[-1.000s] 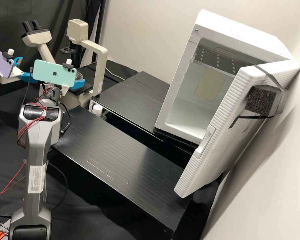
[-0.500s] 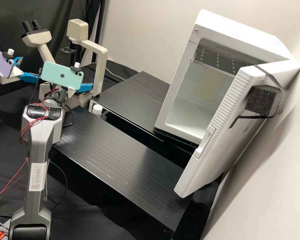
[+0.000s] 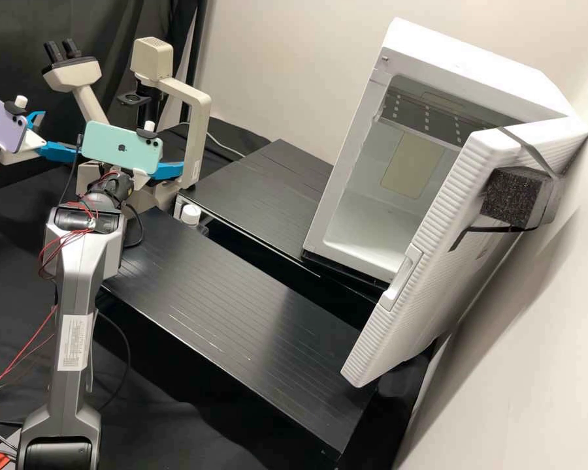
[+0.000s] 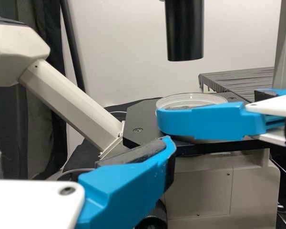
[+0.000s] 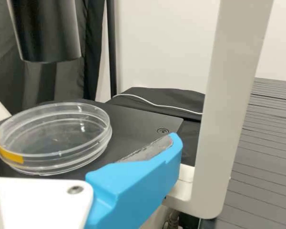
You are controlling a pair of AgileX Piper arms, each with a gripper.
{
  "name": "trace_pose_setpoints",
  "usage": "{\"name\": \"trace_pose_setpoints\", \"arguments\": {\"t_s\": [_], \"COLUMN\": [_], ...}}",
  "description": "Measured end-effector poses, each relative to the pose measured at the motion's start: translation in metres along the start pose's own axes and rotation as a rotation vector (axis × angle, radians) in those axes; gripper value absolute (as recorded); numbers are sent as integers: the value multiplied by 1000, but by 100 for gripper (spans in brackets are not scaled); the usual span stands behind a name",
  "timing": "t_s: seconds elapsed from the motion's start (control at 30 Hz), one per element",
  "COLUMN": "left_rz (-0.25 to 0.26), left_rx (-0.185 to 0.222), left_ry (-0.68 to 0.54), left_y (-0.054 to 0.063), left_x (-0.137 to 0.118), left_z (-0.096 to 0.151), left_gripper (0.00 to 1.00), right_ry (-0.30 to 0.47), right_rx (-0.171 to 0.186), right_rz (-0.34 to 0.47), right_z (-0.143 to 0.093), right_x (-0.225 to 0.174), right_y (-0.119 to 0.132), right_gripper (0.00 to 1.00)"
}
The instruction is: Return the petri dish to the incubator.
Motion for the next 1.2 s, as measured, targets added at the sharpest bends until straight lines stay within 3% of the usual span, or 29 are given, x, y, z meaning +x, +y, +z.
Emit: {"name": "trace_pose_setpoints", "arguments": {"t_s": [0.43,0.9,0.93,1.2], "left_rz": [0,0,0,0], "left_rx": [0,0,0,0], "left_ry": [0,0,0,0], "left_y": [0,0,0,0], "left_x": [0,0,0,0], "left_z": [0,0,0,0], "left_gripper": [100,100,100,100], "right_ry": [-29,-52,-52,-58], "right_rx": [-10,-44,-44,-53], "right_rz": [0,3,3,0], "right_z": [1,5,5,4], "right_x": [8,13,13,15], "right_y": [-15,-20,-20,-19], "right_gripper": [100,100,0,0]}}
